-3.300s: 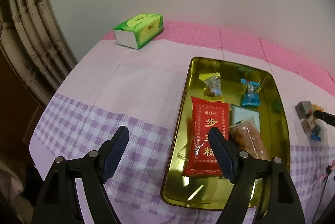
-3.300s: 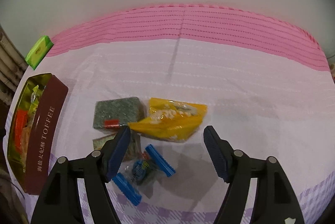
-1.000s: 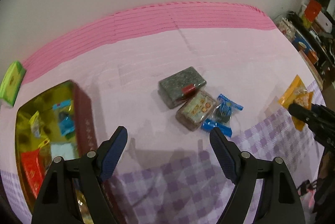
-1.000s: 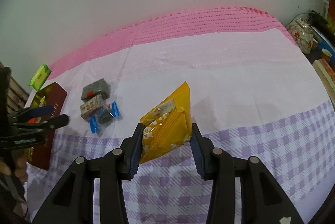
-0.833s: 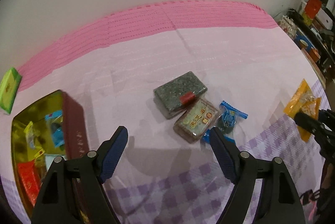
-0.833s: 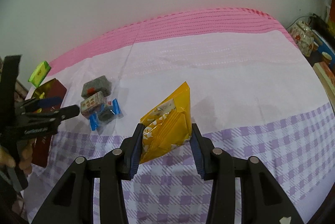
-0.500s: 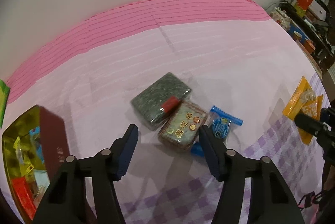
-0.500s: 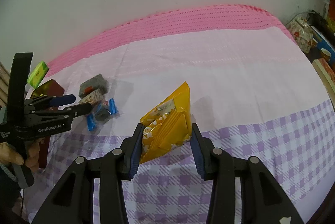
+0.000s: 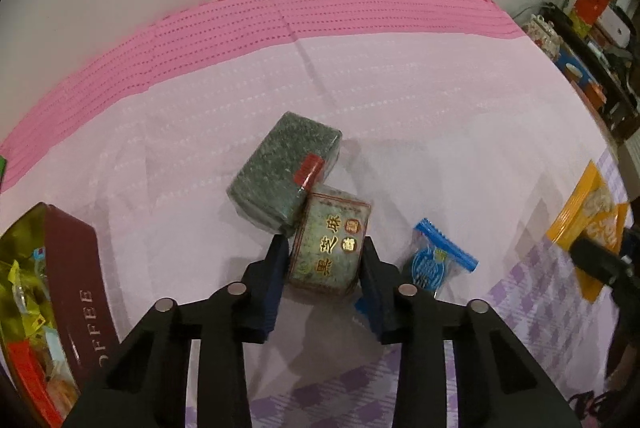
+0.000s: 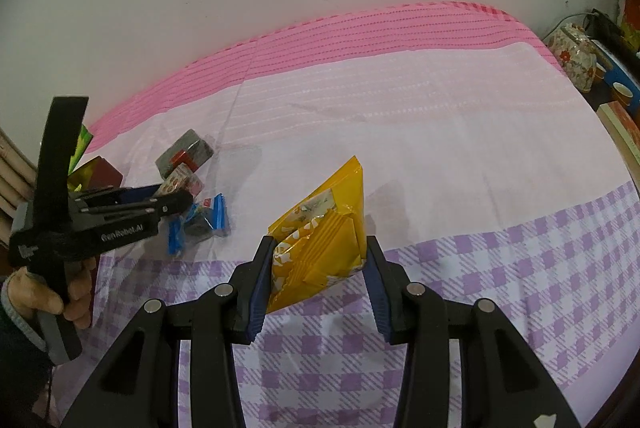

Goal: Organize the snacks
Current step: 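Grasp the patterned cake box with the left tool while the right tool holds the yellow bag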

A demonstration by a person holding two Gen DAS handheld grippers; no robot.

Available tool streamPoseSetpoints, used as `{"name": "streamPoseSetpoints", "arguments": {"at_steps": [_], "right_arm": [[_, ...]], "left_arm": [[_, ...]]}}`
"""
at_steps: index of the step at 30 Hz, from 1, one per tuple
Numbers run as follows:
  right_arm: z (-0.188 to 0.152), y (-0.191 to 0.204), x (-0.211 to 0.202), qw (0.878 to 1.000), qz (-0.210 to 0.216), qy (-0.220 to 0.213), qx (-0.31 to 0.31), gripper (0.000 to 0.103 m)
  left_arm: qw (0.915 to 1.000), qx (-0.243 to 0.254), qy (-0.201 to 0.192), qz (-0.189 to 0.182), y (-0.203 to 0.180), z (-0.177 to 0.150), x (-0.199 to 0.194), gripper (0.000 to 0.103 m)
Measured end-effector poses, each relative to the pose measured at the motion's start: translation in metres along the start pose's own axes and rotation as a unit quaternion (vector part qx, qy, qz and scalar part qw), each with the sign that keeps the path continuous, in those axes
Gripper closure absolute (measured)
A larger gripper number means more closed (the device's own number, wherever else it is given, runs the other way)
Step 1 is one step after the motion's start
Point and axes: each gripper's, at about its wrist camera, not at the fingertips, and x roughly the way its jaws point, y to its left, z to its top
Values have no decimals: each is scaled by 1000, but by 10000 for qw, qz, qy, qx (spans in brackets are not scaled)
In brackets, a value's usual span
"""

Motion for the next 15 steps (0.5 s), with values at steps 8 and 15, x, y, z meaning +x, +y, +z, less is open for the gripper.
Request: {"name": "streamPoseSetpoints", "arguments": {"at_steps": [8, 15], "right_arm": [[-4, 8, 0, 9999, -66, 25, -93, 63], [-8, 18, 5, 9996, -137, 127, -225, 63]], "left_arm": [[9999, 60, 29, 77, -3, -19, -11, 71], [9999, -45, 68, 114, 4, -38, -24, 71]]}}
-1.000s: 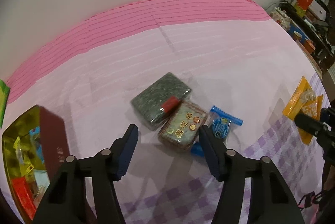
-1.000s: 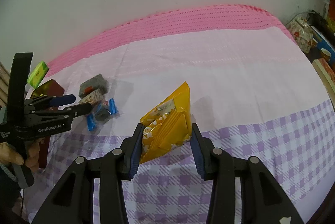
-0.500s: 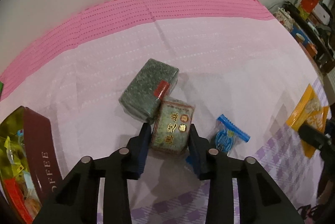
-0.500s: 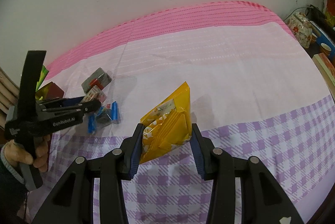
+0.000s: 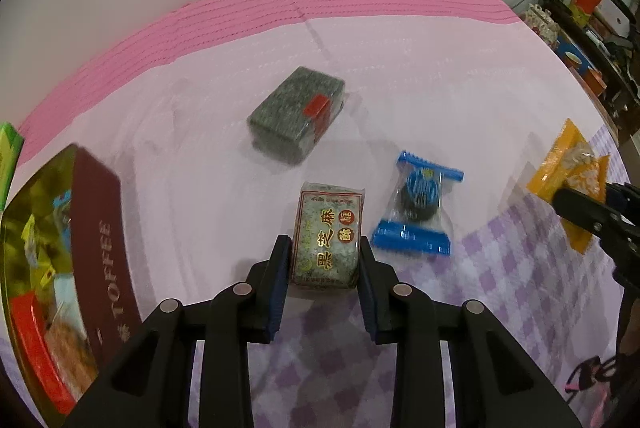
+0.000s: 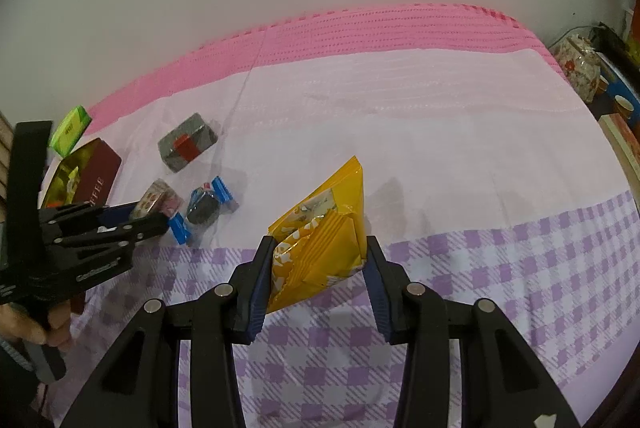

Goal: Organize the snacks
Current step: 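Grasp the patterned cake box with the left tool while the right tool holds the yellow bag, then release the patterned box with the left tool while the right tool lowers the yellow bag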

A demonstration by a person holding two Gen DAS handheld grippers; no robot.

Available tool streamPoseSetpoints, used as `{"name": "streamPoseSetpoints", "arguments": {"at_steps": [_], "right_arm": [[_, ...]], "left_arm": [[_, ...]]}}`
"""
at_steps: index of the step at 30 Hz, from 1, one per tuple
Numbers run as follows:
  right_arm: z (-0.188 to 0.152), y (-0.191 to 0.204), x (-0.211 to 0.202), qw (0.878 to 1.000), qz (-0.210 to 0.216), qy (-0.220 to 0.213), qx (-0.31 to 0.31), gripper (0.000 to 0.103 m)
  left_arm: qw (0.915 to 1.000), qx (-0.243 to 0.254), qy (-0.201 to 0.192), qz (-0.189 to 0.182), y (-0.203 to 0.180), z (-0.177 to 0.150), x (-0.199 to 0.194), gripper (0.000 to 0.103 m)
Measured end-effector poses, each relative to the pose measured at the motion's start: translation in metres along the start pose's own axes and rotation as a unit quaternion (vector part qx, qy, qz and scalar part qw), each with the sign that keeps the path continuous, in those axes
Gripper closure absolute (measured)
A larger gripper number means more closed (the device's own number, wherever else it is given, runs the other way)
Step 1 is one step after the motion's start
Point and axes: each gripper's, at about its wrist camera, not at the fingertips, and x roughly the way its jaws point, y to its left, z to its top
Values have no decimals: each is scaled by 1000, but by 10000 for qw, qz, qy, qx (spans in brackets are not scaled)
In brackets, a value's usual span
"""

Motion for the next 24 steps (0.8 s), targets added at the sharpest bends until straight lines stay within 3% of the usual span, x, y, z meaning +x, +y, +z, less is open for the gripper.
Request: {"name": "streamPoseSetpoints", "arguments": {"at_steps": [11, 14, 17, 24], "right_arm": [[-3, 0, 8, 9995, 100, 216, 191, 63], [-2, -2, 7, 9995, 69, 196, 223, 63], [-1, -2, 7, 9996, 24, 177, 223, 63], [0, -3, 4, 9995, 50, 160, 267, 63]], "left_arm": [[9993, -244, -293, 3, 16, -6, -41, 72], [9981, -403, -471, 5, 28, -6, -59, 80], [9967, -524, -626, 5, 43, -6, -74, 81], [9961, -812, -239, -235, 60, -14, -56, 81]]}}
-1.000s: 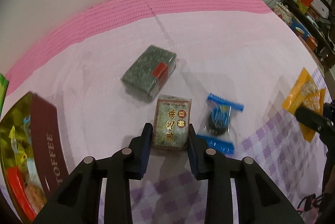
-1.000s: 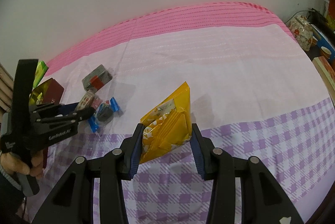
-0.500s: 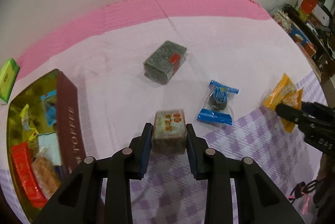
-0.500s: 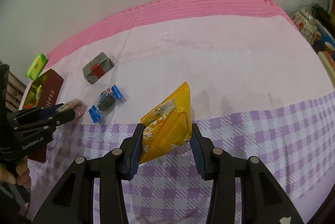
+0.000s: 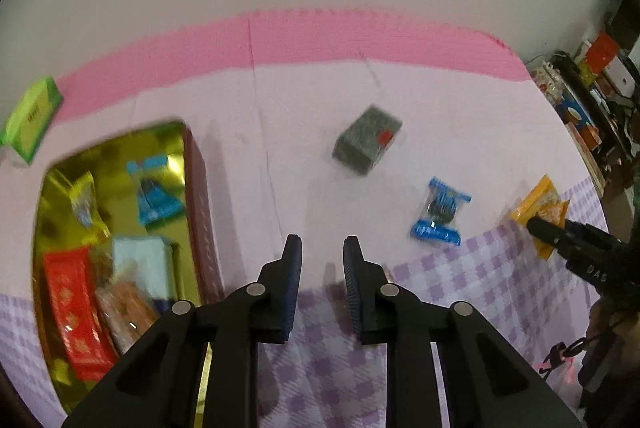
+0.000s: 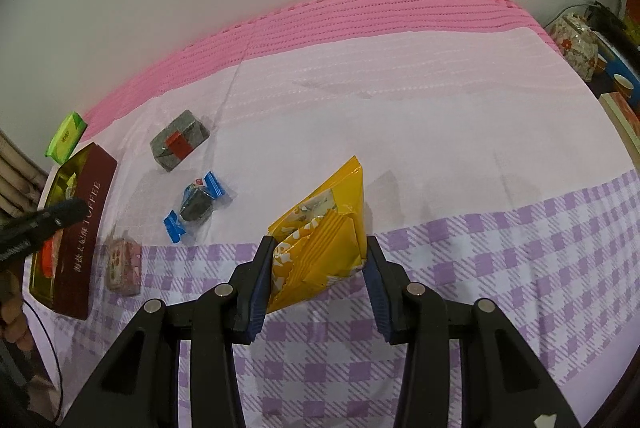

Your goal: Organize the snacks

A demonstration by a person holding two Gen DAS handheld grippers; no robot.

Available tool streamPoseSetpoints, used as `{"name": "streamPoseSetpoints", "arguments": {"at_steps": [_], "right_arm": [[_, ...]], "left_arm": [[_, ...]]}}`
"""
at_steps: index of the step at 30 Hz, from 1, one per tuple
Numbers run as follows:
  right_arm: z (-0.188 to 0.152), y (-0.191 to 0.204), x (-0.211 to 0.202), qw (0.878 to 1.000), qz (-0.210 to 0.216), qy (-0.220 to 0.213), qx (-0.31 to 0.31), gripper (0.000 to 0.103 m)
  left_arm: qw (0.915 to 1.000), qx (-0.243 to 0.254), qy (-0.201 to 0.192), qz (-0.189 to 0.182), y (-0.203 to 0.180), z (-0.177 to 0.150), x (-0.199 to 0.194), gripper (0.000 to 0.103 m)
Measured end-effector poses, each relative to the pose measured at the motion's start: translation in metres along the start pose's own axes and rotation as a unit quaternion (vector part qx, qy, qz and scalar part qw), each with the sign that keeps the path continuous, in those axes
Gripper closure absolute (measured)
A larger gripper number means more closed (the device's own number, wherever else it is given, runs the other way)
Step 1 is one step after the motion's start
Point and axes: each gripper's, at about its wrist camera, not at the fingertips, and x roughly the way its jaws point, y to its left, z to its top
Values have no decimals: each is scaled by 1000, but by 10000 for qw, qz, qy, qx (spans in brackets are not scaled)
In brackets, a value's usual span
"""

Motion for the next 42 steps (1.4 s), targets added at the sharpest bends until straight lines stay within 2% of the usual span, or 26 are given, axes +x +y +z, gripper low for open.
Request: {"name": "streamPoseSetpoints", "arguments": {"at_steps": [6, 11, 15, 20, 26, 32, 37, 42], "right_arm": [[0, -1, -1, 10000, 33, 1, 26, 62], [0, 0, 0, 10000, 63, 63, 10, 62], [0, 1, 0, 10000, 30, 45, -26, 62], [-1, 2, 2, 10000, 38, 67, -44, 62], [-2, 1, 10, 9999, 42, 121, 23, 62], [-6, 0, 17, 9997, 61, 218, 106, 66], [-8, 7, 18, 9997, -35, 243, -24, 67], [-9, 6, 18, 9995, 54, 294, 38, 67]], "left_arm": [[9995, 5, 294, -123, -15, -13, 7, 80], [9988, -137, 437, -168, -31, -17, 6, 74], [9972, -305, 633, -240, -42, -19, 17, 74], [9985, -143, 531, 31, -53, -20, 20, 73], [9985, -144, 523, -46, -52, -22, 20, 72], [9981, -318, 518, -77, -41, -24, 16, 71], [9982, -292, 518, 64, -42, -27, 18, 61], [9972, -269, 663, 232, -46, -30, 31, 60]]}}
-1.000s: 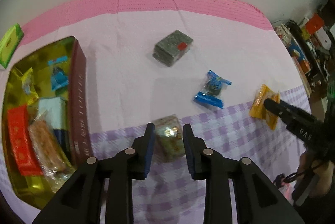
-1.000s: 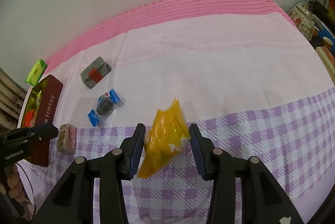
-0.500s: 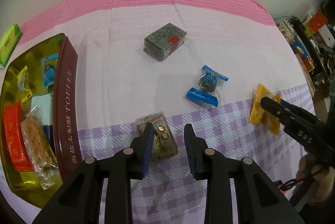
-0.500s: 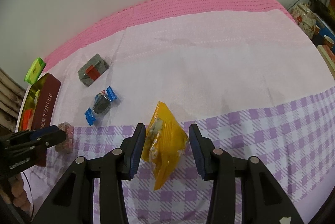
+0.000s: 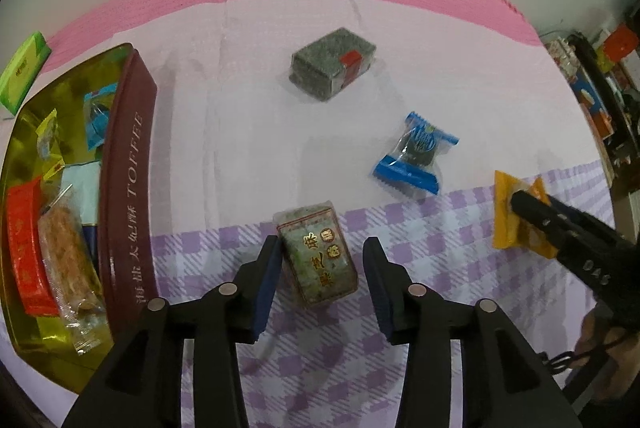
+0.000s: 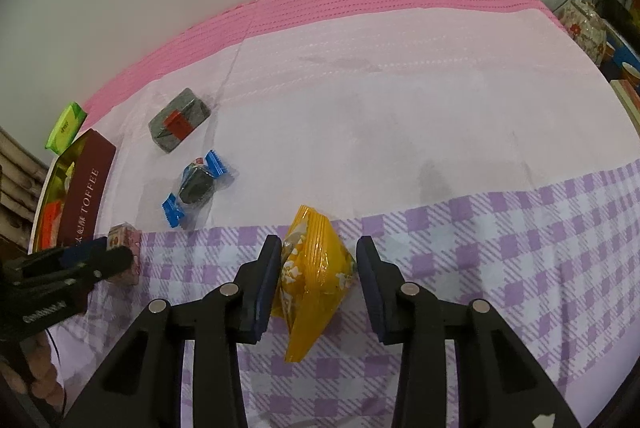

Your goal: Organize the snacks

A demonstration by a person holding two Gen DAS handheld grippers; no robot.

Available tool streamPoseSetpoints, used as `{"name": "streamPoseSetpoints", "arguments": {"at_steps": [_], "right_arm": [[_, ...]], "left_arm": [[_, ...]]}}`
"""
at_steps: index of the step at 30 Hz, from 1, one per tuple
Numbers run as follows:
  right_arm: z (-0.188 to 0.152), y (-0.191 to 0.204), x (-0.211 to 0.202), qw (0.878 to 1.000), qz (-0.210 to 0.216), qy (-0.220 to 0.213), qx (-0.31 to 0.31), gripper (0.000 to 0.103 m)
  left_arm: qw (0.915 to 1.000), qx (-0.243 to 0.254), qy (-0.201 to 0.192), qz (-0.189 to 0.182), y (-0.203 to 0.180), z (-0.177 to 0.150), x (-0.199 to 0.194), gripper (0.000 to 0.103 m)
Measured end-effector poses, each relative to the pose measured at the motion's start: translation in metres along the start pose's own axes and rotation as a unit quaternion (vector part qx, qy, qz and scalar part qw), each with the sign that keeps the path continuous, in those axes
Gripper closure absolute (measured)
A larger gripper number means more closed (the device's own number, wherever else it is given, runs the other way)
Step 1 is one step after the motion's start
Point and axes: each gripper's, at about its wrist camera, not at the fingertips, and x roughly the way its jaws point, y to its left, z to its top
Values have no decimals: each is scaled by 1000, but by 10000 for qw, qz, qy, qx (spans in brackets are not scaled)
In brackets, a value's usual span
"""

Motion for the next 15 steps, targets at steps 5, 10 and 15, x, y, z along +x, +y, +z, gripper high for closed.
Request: {"name": "streamPoseSetpoints", "arguments": {"at_steps": [5, 10, 15], "right_arm": [[0, 0, 0, 10000, 7, 7, 18, 67], [0, 0, 0, 10000, -12, 3, -10, 67], [0, 0, 1, 10000, -42, -6, -32, 67]], "left_arm": [[9999, -57, 89, -35, 4, -3, 7, 65], [10000, 33, 20, 35, 7, -5, 4, 72], [10000, 35, -73, 33, 12, -4, -5, 73]]}}
